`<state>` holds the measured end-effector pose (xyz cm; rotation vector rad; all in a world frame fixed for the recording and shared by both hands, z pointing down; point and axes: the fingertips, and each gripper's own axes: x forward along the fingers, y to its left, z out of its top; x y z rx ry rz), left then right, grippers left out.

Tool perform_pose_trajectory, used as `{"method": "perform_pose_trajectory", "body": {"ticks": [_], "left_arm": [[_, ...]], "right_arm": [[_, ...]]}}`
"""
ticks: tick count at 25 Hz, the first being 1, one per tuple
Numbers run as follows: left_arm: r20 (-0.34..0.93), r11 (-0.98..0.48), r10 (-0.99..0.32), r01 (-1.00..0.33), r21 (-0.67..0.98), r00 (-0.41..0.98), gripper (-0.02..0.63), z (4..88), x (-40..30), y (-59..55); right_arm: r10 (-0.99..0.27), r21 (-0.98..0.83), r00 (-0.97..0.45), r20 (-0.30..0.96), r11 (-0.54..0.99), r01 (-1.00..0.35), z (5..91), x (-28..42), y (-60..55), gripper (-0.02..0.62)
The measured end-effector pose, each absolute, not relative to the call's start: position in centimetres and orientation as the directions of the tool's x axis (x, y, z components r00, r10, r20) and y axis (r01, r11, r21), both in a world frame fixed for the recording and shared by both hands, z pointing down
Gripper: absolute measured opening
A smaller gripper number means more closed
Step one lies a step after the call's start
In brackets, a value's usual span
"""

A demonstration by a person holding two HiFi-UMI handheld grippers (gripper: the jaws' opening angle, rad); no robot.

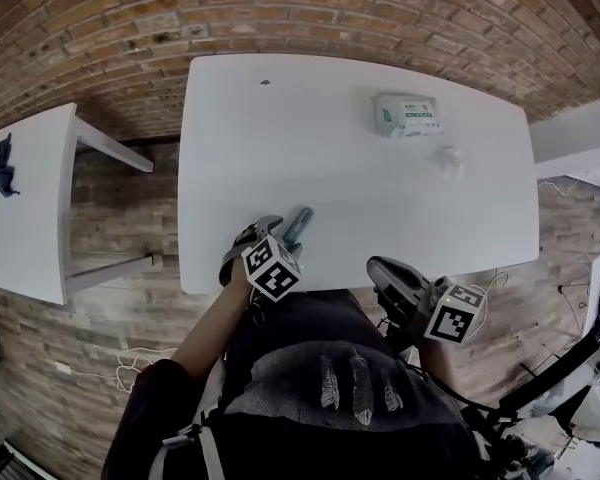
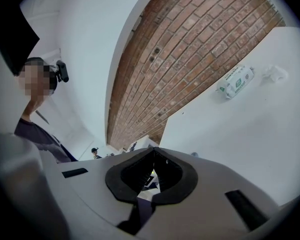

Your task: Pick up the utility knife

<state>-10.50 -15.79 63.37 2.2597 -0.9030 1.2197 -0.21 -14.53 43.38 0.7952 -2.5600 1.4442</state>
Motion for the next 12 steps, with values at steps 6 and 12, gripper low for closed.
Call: {"method": "perform_pose_trajectory", "body": {"ticks": [6,12], "left_arm": [[0.856,-0.682,-0.328,-0.727,0.079,0.4,0.267,64.1,-10.5,-15.9],[0.858,-0.692,-0.318,-0.718,0.08,0.403,0.249,64.2,-10.6,-15.9]], "right_arm": [[-0.329,-0.804,-0.888,0.32,0.401,-0.438,44.3,0.5,-15.9,0.002],[-0.322,-0.82,-0.892,0.316,0.381,-0.428,45.0,1.3,-16.4,0.001]]}}
